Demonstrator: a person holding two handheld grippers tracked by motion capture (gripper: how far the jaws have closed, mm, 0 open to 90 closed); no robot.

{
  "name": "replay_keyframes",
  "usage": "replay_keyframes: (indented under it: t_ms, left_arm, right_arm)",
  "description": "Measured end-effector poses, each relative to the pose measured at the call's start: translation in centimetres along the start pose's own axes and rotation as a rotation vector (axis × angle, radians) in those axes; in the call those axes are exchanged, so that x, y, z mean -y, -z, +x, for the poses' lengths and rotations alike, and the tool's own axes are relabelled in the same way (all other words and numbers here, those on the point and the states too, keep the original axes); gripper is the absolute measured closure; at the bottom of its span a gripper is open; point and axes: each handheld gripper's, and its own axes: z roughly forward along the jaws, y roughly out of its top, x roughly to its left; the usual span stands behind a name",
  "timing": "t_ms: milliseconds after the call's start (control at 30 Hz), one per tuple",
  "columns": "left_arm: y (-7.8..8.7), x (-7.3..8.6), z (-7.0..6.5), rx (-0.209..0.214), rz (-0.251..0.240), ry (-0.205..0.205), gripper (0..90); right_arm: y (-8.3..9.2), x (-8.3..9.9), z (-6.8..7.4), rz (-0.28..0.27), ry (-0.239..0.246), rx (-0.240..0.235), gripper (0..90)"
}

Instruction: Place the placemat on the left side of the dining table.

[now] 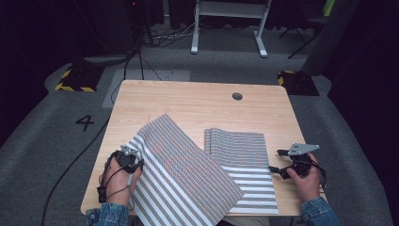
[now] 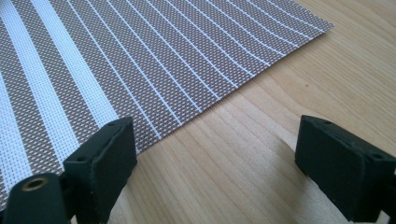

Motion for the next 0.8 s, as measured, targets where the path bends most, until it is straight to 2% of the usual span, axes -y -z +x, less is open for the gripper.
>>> replay_keyframes:
  t_ms: [67,100,133,167,233,267,300,400,467,500,533,600,667,700,733,767,800]
  left_arm:
    - [0.0,0.0,-0.1,0.011,-0.003,-0.009,79.7]
    - [0.0,-0.2,-0.3,0.006,-0.002,-0.042,82.2]
    - [0.0,-0.2,-0.3,0.006,-0.002,-0.042,83.5]
    - [0.1,-0.2,-0.4,-0.006,-0.013,-0.061,83.5]
    - [0.5,-0.4,-0.5,-0.001,-0.049,-0.067,85.5]
    - [0.9,-0.6,-0.6,0.002,-0.061,-0.075,85.5]
    - [1.8,-1.1,-0.7,0.000,-0.094,-0.096,85.7]
    - [2.8,-1.7,-0.9,0.001,-0.122,-0.118,85.7]
    - [3.6,-2.5,-0.9,-0.007,-0.145,-0.149,85.6]
    - [4.2,-3.3,-0.7,-0.026,-0.158,-0.177,85.6]
    - [4.2,-3.3,-0.7,-0.026,-0.158,-0.177,85.5]
    - [4.7,-4.5,-0.4,-0.047,-0.184,-0.196,85.5]
    - [5.0,-5.5,0.0,-0.067,-0.202,-0.221,85.4]
    - [5.0,-6.8,0.3,-0.076,-0.224,-0.244,85.2]
    - [5.0,-6.8,0.3,-0.076,-0.224,-0.244,85.2]
    - [4.6,-8.4,0.5,-0.075,-0.235,-0.271,85.1]
    - [4.6,-8.4,0.5,-0.075,-0.235,-0.271,85.1]
  right_arm:
    - [0.0,0.0,0.0,0.000,0.000,-0.001,12.8]
    - [0.0,0.0,0.0,0.000,0.000,-0.001,12.8]
    - [0.0,0.0,0.0,0.000,0.000,-0.001,12.8]
    - [0.0,0.0,0.0,0.000,0.000,-0.001,12.8]
    - [0.0,0.0,0.0,0.000,0.000,-0.001,12.8]
    - [0.0,0.0,0.0,0.000,0.000,-0.001,12.8]
    - [0.0,0.0,0.0,0.000,0.000,-0.001,12.8]
    - [0.0,0.0,0.0,0.000,0.000,-0.001,12.8]
    - [0.0,0.0,0.0,0.000,0.000,-0.001,12.8]
    - [0.0,0.0,0.0,0.000,0.000,-0.001,12.8]
    - [0.0,0.0,0.0,0.000,0.000,-0.001,12.8]
    - [0.0,0.0,0.0,0.000,0.000,-0.001,12.8]
    - [0.0,0.0,0.0,0.000,0.000,-0.001,12.8]
    - [0.0,0.0,0.0,0.000,0.001,-0.001,12.8]
    - [0.0,0.0,0.0,0.000,0.001,-0.001,12.8]
    - [0.0,0.0,0.0,0.000,0.000,-0.001,12.8]
    - [0.0,0.0,0.0,0.000,0.000,-0.001,12.8]
